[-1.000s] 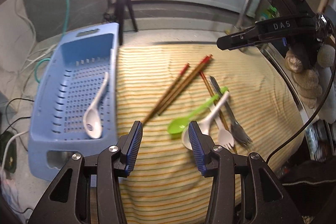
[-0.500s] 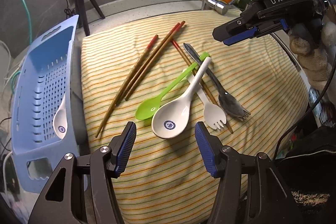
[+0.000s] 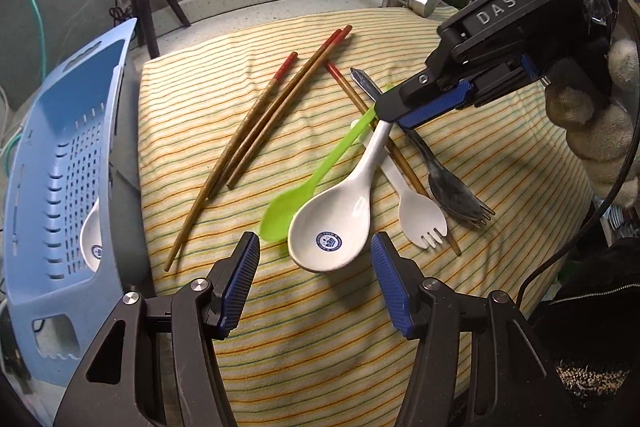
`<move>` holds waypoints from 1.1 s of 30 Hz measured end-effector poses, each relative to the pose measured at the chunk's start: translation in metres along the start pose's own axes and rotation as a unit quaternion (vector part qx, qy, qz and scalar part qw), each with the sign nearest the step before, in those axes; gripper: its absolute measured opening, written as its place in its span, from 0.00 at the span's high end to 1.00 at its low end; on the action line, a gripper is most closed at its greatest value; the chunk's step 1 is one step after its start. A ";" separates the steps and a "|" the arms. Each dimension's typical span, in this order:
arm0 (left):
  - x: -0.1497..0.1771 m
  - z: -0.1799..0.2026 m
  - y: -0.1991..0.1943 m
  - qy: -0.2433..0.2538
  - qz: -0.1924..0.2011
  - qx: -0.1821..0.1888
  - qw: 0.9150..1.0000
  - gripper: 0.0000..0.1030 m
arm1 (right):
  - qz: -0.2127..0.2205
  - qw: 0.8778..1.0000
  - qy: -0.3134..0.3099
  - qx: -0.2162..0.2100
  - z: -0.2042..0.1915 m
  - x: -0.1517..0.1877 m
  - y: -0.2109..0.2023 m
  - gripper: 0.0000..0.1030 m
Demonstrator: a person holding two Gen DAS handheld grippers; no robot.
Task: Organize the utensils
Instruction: 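Close the left gripper on the second white spoon's handle and lift, then carry the spoon into the blue basket and open the left gripper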
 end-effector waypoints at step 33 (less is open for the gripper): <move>0.003 0.007 -0.019 -0.045 0.035 0.029 0.998 0.63 | 0.014 0.999 0.036 0.009 -0.004 -0.010 0.001 0.85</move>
Point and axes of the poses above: each gripper's, at about its wrist camera, not at the fingertips, and y roughly the way its jaws point, z to its right, x to its underside, the point moved 3 cm from there along y, roughly the way its jaws point, and after that the axes turned 10 degrees about z, right-handed, at the moved point
